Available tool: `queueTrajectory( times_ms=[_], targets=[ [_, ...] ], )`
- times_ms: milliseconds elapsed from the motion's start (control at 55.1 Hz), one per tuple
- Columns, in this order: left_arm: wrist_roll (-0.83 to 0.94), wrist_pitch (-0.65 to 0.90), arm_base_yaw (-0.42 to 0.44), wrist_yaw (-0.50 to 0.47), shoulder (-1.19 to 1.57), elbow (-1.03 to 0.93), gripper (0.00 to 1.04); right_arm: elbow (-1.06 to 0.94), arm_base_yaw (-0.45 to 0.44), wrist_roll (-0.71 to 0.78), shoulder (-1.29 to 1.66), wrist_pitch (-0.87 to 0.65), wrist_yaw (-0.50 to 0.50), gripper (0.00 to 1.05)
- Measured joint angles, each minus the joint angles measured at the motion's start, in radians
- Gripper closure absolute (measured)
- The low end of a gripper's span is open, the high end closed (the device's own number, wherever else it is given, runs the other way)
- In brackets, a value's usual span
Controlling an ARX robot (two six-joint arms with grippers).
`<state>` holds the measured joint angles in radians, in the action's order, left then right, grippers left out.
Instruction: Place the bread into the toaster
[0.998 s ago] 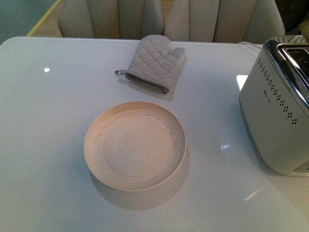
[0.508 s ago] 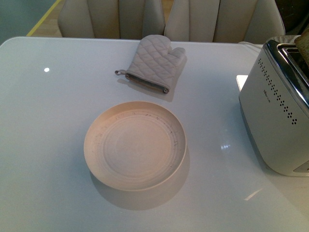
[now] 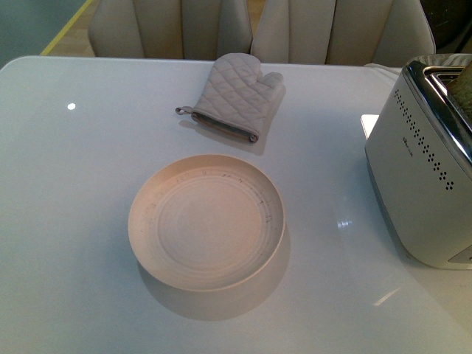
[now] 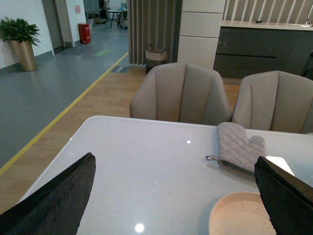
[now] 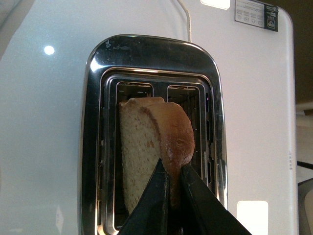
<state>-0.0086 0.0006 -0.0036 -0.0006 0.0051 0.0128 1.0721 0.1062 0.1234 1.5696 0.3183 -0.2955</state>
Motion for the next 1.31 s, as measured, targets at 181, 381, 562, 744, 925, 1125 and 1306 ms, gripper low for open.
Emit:
queueTrajectory(
  times_ms=[181,381,562,744,925,1125,1306],
  targets=[
    [0.000,0.000,0.000,0.000,0.000,0.000,0.07,-0.041,0.001,-0.015,0.001,-0.022,0.004,0.82],
    [0.000,0.000,0.000,0.000,0.000,0.000,0.07,-0.078,-0.003,-0.040,-0.028,-0.053,0.007,0.49],
    [0.000,0.000,0.000,0.000,0.000,0.000,0.07,-0.129,-0.016,-0.072,-0.132,-0.129,0.026,0.21],
    [0.000,0.000,0.000,0.000,0.000,0.000,0.07,-0.275,-0.006,-0.160,-0.369,-0.302,0.041,0.09],
    [0.000,0.000,0.000,0.000,0.000,0.000,0.07,-0.424,0.019,-0.188,-0.613,-0.425,-0.016,0.09],
    [0.000,0.000,0.000,0.000,0.000,0.000,0.07,-0.647,-0.024,-0.142,-0.743,-0.729,0.220,0.42],
    [0.000,0.000,0.000,0.000,0.000,0.000,0.07,-0.825,-0.102,-0.130,-0.860,-0.771,0.293,0.87]
  ],
)
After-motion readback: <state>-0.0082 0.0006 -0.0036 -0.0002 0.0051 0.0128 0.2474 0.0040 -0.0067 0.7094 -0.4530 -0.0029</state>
